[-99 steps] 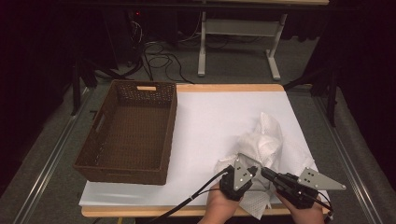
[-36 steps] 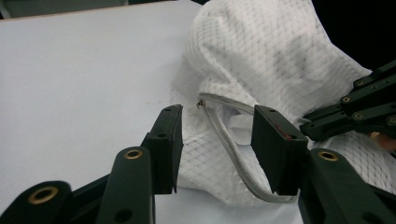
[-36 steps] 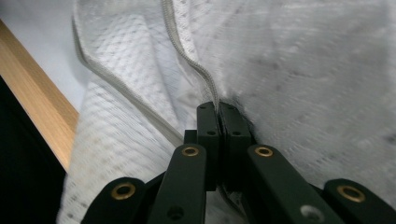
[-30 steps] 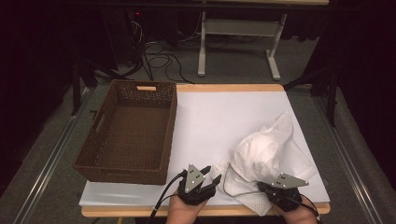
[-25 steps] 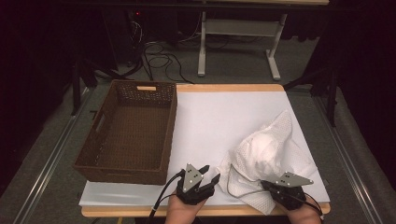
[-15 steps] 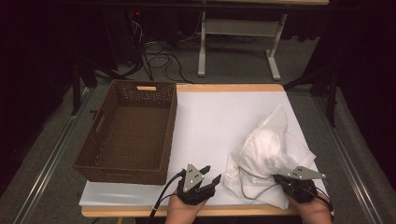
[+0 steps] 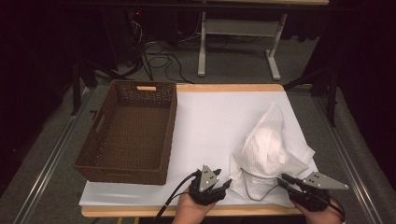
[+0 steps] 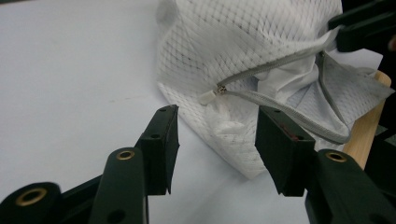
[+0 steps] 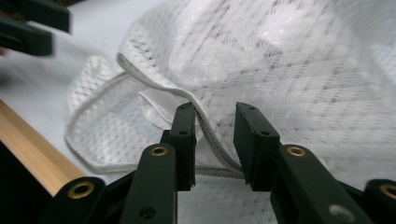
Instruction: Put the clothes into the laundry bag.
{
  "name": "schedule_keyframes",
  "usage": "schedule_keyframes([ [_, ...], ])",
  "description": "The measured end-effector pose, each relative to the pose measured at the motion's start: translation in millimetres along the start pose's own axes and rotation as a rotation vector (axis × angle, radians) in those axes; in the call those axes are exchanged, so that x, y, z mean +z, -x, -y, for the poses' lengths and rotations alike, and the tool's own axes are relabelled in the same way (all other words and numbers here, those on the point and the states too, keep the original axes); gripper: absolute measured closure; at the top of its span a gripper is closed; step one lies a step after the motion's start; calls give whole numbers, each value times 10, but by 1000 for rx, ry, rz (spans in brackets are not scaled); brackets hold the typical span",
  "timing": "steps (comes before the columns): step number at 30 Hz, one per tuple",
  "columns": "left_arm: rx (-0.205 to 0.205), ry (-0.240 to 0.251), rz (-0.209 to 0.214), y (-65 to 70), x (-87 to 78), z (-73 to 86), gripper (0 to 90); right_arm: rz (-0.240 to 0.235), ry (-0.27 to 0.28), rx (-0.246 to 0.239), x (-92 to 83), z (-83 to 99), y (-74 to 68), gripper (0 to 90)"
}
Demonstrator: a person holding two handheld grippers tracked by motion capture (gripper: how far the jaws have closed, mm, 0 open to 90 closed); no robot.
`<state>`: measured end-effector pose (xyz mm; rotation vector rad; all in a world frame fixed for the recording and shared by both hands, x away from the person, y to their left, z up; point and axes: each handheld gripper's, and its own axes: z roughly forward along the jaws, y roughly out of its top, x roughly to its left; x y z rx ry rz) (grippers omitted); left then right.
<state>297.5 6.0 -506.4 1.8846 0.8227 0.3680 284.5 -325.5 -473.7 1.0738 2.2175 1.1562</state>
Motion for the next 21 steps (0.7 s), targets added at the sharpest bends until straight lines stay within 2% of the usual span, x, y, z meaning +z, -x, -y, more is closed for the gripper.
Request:
schedule_keyframes([
  [5,-7,-46,37,-18,248,-37,493,42,44,42,-190,50,57,688],
  [8,16,-92,52,-11,377,-52,497,67,52,81,-258,108,137,687],
  [9,28,-118,52,1,405,-54,498,72,58,94,-285,124,161,686],
  [11,30,-127,56,9,420,-63,511,86,67,106,-341,143,196,686],
  [14,24,-149,65,11,434,-69,596,111,76,134,-393,174,250,686],
  [17,32,-191,54,21,462,-60,716,131,44,151,-305,202,298,658],
  [19,44,-204,43,37,465,-57,827,140,10,163,-184,220,337,586],
  [21,54,-205,24,44,450,-50,859,153,-29,169,-57,222,386,514],
])
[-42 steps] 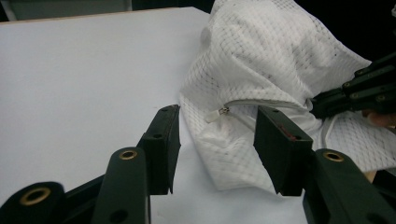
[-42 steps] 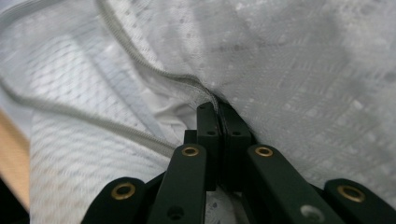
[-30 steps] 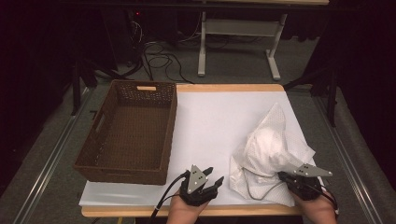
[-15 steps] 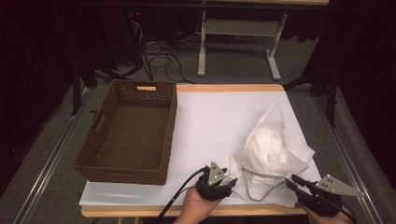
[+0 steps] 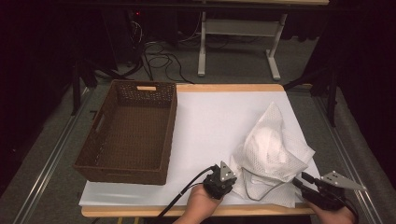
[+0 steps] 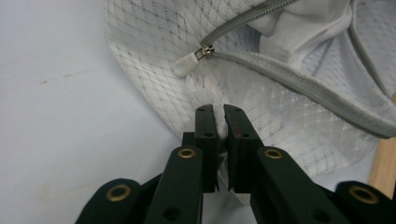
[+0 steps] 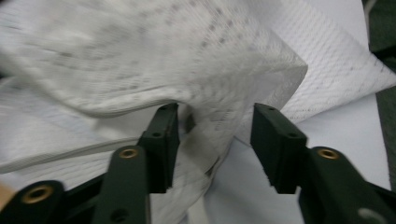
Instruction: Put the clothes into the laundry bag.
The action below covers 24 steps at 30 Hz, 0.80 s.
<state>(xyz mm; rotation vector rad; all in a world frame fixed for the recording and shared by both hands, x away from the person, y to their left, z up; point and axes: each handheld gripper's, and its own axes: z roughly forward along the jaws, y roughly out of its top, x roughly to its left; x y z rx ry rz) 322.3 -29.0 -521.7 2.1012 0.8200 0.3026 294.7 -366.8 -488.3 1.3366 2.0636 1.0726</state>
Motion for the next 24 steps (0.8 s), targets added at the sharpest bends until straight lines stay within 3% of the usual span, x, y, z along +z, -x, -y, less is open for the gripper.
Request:
schedule_keyframes([
  [3,-13,23,-36,-43,-64,33,868,22,-55,16,182,-24,53,458],
  [6,-50,54,-68,-135,-167,80,869,19,-105,17,322,-36,99,459],
  [9,-61,77,-94,-174,-258,123,870,-6,-123,1,410,-70,91,520],
  [14,-62,96,-131,-169,-396,211,873,-36,-129,-39,541,-169,10,764],
  [18,-81,109,-156,-171,-531,291,873,-44,-131,-71,759,-328,-47,817],
  [21,-97,107,-147,-128,-613,357,873,-46,-133,-115,980,-489,-115,827],
  [24,-78,71,-108,2,-592,421,873,-41,-120,-153,1181,-655,-170,836],
])
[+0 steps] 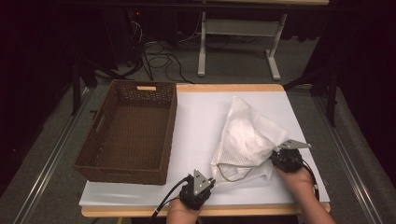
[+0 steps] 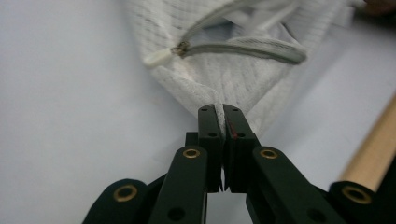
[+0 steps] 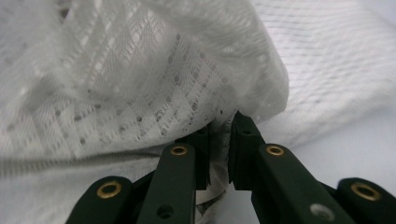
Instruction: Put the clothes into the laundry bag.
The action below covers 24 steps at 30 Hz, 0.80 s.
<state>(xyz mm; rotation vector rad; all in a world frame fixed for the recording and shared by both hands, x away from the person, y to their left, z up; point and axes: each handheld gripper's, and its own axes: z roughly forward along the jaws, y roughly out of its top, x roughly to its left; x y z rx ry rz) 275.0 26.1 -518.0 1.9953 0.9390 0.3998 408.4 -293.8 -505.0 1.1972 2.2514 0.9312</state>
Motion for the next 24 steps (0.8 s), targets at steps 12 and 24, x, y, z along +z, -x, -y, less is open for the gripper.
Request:
schedule_keyframes([
  [12,22,-8,3,100,66,22,820,-40,67,22,-327,140,-29,572],
  [24,32,-16,44,137,100,0,802,-34,40,-50,-471,267,-83,882],
])
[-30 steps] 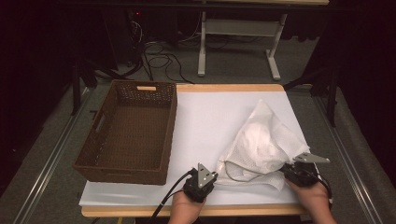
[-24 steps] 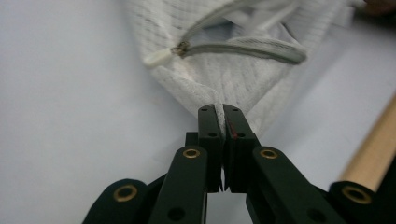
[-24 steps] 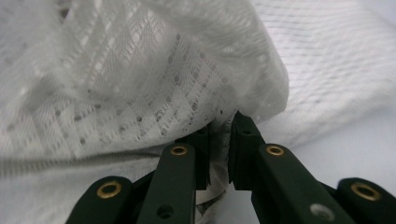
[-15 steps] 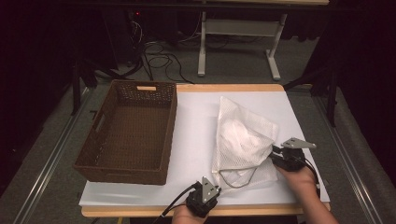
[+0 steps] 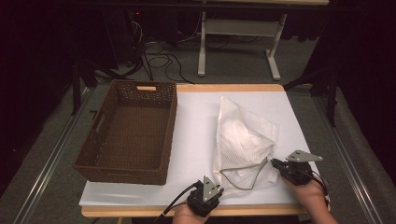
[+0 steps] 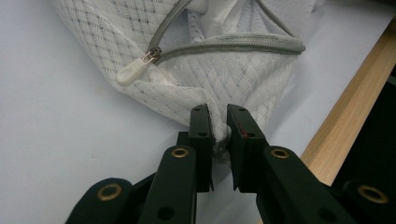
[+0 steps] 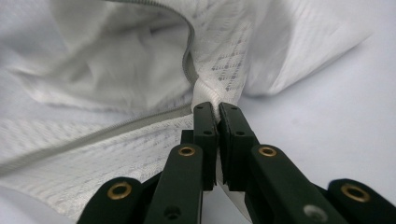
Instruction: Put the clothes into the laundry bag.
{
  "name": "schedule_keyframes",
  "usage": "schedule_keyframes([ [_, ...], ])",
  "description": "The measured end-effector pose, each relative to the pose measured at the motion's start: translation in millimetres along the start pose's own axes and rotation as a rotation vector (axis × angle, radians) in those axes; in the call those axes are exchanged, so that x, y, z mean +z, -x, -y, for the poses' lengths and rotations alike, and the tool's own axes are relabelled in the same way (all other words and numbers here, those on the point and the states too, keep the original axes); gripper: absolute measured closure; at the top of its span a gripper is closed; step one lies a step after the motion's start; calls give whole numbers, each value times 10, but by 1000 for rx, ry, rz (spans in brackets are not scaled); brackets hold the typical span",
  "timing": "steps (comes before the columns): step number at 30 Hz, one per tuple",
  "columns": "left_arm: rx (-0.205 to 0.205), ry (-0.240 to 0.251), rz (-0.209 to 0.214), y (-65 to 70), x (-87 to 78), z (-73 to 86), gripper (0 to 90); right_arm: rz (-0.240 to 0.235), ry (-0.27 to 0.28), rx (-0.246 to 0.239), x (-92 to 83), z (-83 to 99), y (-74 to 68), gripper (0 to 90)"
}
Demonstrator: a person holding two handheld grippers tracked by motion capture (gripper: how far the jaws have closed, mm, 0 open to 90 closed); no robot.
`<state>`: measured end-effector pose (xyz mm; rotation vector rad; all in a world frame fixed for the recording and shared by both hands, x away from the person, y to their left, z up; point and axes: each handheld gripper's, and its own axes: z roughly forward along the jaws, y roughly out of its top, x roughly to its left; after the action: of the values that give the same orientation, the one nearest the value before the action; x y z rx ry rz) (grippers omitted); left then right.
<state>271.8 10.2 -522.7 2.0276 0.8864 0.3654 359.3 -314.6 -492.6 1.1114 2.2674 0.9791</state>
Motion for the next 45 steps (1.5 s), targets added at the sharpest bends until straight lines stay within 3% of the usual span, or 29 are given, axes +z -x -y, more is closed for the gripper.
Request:
schedule_keyframes([
  [3,6,-4,6,19,17,-1,802,10,96,-9,-321,15,-55,881],
  [6,9,-9,9,35,33,1,798,11,139,-29,-572,103,-127,881],
  [9,10,-13,11,37,39,-4,796,0,75,-34,-597,257,-172,881],
  [11,10,-17,12,38,35,-8,796,9,1,-15,-521,362,-113,881],
  [13,16,-21,18,50,30,-8,796,40,-38,0,-455,411,-40,881],
  [16,21,-31,25,72,31,3,787,75,-71,21,-359,446,75,869],
  [18,23,-32,21,68,6,8,769,63,-78,38,-349,456,90,839],
  [21,20,-18,11,49,-60,5,745,44,-40,53,-431,454,78,787],
  [25,2,14,1,12,-133,-9,719,15,78,72,-629,369,22,755],
  [31,-19,41,-20,-30,-193,-20,652,-37,190,-7,-652,91,-291,900],
  [33,-20,59,-37,-47,-234,-8,600,-41,228,-52,-622,-80,-395,900],
  [37,-59,84,-60,-144,-286,28,571,-83,290,-69,-517,-380,-611,900],
  [39,-73,84,-69,-187,-287,38,569,-81,252,-101,-415,-423,-710,898],
  [41,-83,87,-79,-220,-277,41,564,-89,177,-128,-232,-372,-757,891],
  [43,-94,86,-74,-244,-258,35,559,-90,79,-132,-40,-247,-757,881],
  [45,-94,82,-70,-250,-221,24,552,-84,34,-133,67,-175,-721,871],
])
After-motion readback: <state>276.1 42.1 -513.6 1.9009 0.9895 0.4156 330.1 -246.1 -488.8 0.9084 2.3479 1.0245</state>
